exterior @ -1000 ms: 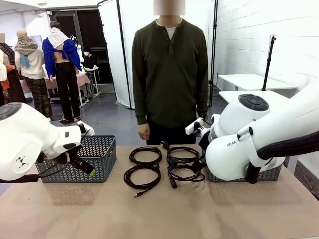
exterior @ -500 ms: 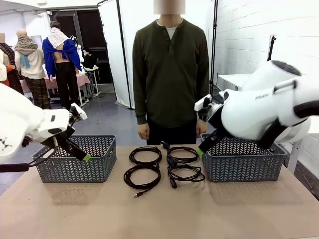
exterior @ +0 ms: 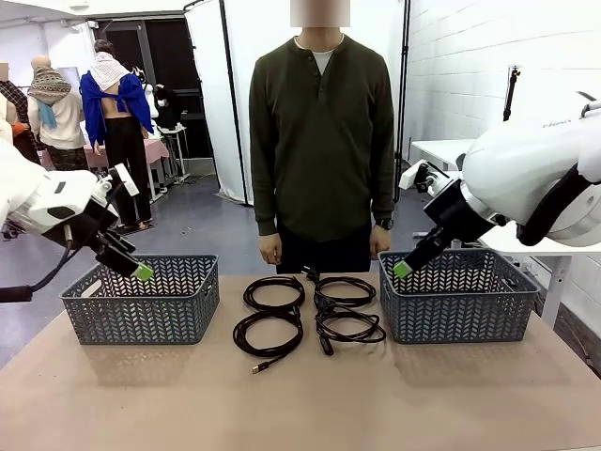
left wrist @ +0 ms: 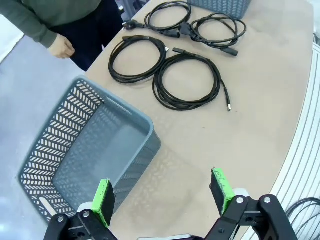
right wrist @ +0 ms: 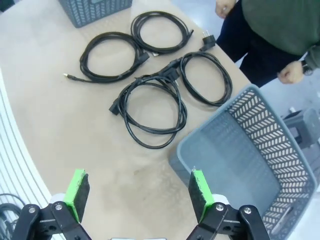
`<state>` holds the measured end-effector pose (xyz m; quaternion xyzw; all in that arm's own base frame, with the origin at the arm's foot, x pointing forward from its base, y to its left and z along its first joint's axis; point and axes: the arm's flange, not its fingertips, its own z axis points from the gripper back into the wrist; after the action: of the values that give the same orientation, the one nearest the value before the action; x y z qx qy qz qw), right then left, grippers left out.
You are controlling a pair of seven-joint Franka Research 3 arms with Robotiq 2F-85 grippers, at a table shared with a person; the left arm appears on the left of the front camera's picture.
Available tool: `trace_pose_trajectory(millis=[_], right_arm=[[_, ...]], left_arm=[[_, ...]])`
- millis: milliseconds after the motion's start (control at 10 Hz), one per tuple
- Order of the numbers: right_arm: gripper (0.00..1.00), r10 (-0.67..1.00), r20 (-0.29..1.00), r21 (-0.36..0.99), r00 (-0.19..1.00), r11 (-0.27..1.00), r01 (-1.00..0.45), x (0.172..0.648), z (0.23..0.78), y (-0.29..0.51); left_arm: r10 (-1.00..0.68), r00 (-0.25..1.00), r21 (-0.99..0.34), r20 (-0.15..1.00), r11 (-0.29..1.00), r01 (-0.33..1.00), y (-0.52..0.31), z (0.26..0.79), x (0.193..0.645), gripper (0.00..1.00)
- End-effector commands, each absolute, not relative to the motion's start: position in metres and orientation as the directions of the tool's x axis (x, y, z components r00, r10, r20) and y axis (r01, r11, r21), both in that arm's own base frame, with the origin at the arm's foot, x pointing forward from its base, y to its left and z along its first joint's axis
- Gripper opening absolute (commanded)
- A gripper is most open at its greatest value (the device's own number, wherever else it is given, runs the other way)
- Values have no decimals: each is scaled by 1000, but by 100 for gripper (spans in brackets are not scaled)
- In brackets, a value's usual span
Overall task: Organize the cables according to human instructions.
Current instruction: Pick up a bundle of cables and place it in the basket indicated by the human.
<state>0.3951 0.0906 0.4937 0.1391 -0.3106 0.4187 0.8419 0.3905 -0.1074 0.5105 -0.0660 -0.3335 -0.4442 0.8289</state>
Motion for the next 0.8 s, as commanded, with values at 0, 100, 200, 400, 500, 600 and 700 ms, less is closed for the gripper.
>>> trace_pose_trajectory(millis=[0,100,200,400,500,600,700], right_arm=[[100,622,669,-22,407,565,-825,401,489,90],[100,616,672,-30,412,578,-815,400,491,93],[100,616,647,-21,450,604,-796,395,493,90],[100,616,647,-21,450,604,-796,395,493,90],[100,616,647,-21,450,604,-796,395,493,90],[100,616,647,-21,450,604,-796,395,493,90],[100,616,647,-21,450,604,-796,395,493,90]], left_arm=[[-698,366,179,616,577,797,-102,514,392,100],[-700,355,173,619,563,808,-101,514,394,100],[-692,380,185,614,595,782,-106,515,389,100],[-692,380,185,614,595,782,-106,515,389,100],[-692,380,185,614,595,782,-106,515,389,100],[-692,380,185,614,595,782,-106,515,389,100],[-692,380,185,614,595,782,-106,515,389,100]])
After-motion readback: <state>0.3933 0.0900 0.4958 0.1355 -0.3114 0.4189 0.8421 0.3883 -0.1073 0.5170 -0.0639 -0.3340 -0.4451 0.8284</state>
